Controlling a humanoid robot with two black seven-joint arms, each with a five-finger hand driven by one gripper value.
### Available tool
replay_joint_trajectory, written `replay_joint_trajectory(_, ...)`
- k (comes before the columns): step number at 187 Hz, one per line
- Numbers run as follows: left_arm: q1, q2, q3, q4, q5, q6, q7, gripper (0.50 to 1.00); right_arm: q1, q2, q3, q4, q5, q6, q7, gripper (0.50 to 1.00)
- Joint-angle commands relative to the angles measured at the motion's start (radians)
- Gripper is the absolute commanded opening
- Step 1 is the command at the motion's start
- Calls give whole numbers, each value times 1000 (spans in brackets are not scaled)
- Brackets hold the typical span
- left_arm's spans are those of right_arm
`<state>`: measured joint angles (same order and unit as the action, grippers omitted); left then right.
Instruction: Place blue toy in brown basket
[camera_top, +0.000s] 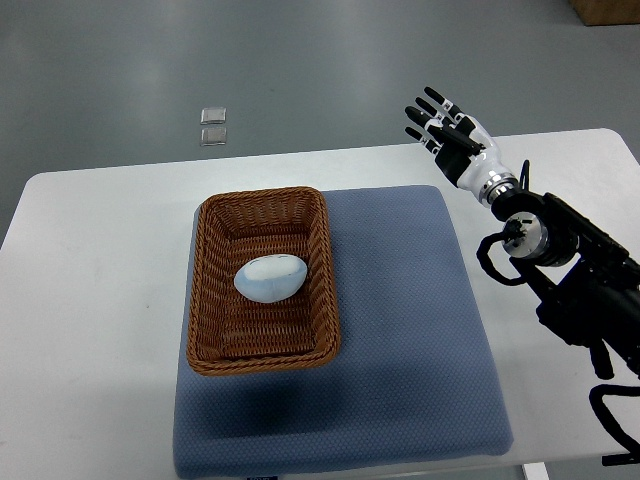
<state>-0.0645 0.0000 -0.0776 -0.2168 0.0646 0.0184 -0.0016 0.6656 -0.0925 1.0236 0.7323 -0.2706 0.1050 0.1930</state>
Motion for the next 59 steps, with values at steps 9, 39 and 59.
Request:
replay_joint_trajectory(9,0,0,-1,-1,0,0,0,1000,-24,33,6,-22,44,22,8,876)
replay_joint_trajectory(39,0,0,-1,-1,0,0,0,1000,-32,45,6,-21,45,25,9,897)
replay_joint_trajectory(59,0,0,-1,-1,0,0,0,1000,-34,46,6,-19,45,36,11,897)
